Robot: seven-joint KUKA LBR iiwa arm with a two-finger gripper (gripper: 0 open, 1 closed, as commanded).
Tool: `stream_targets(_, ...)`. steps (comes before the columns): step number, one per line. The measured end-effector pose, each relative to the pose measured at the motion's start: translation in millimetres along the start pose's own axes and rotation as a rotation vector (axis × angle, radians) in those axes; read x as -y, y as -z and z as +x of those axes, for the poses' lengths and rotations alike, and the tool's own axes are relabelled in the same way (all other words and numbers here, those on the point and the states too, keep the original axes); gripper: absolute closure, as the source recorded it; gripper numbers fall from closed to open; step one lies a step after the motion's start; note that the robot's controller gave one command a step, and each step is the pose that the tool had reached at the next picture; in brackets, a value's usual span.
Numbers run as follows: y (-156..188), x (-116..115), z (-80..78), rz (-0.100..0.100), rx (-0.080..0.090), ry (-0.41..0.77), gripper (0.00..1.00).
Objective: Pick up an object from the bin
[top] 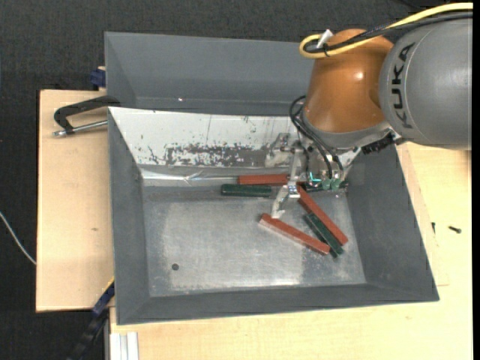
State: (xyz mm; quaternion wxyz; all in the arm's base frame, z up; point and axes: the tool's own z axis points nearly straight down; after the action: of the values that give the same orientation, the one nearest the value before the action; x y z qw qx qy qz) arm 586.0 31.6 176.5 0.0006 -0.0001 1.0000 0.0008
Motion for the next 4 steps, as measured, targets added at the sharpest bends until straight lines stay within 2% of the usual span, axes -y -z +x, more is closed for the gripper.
stream_targets(1,-33,9,6.7,-0.001,0.006,-0.071,0.0)
stream_targets(2,-68,28,12.0,0.0,-0.003,-0.013,0.0)
stream_targets(3,-81,35,16.6,0.001,-0.002,0.078,0.0)
stream_targets(4,-99,53,37.2,-0.002,-0.001,-0.108,1.0)
